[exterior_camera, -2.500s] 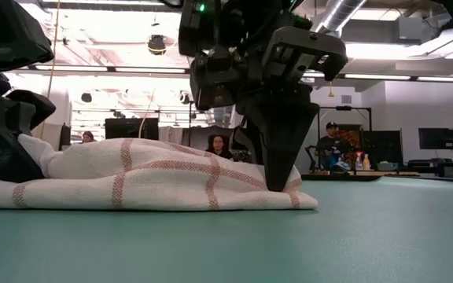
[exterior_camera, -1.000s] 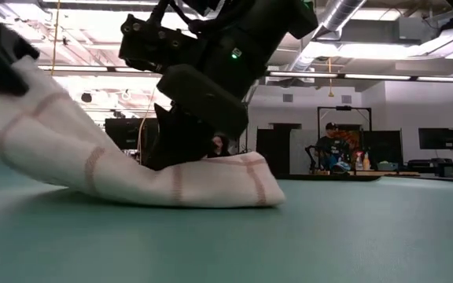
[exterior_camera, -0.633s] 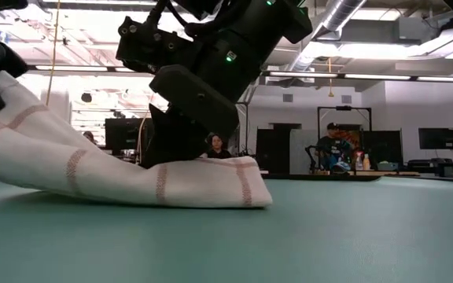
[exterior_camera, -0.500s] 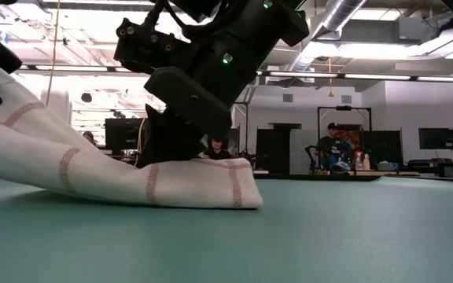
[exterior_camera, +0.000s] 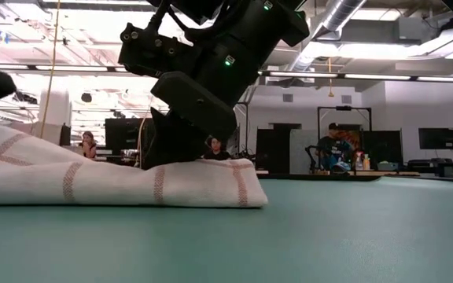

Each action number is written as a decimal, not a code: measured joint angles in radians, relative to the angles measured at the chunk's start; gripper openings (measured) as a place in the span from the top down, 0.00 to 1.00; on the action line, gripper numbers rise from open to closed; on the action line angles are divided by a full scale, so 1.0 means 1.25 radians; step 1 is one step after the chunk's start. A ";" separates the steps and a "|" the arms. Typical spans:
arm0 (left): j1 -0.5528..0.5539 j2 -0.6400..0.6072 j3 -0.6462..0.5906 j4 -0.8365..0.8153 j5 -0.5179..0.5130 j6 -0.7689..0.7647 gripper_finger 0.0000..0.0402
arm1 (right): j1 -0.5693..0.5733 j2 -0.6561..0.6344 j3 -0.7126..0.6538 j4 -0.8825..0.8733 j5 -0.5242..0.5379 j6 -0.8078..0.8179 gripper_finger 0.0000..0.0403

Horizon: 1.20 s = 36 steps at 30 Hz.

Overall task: Roll towel
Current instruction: Roll the white towel

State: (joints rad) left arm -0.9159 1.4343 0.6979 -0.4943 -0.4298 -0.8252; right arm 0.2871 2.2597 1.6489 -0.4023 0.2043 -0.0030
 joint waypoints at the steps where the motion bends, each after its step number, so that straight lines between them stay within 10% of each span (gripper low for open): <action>1: 0.005 0.002 0.001 -0.015 0.006 -0.024 0.61 | 0.000 0.000 0.000 0.000 0.000 0.000 0.77; 7: -0.020 -0.032 0.046 -0.154 -0.093 -0.183 0.58 | 0.000 0.000 0.000 0.000 0.000 0.000 0.77; 16: -0.190 -0.024 0.022 0.094 -0.606 -0.040 0.88 | -0.001 0.000 0.000 0.000 0.000 -0.004 0.77; 24: -0.130 0.082 -0.083 0.375 -0.549 0.141 1.00 | -0.001 0.000 0.000 0.001 0.000 -0.007 0.77; 36: -0.022 0.145 -0.191 0.430 -0.402 -0.006 1.00 | 0.005 -0.011 -0.002 -0.001 0.008 -0.025 0.77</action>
State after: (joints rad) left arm -0.9429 1.6151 0.4589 0.0428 -0.9327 -0.8323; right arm 0.2939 2.2460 1.6467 -0.4032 0.2141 -0.0347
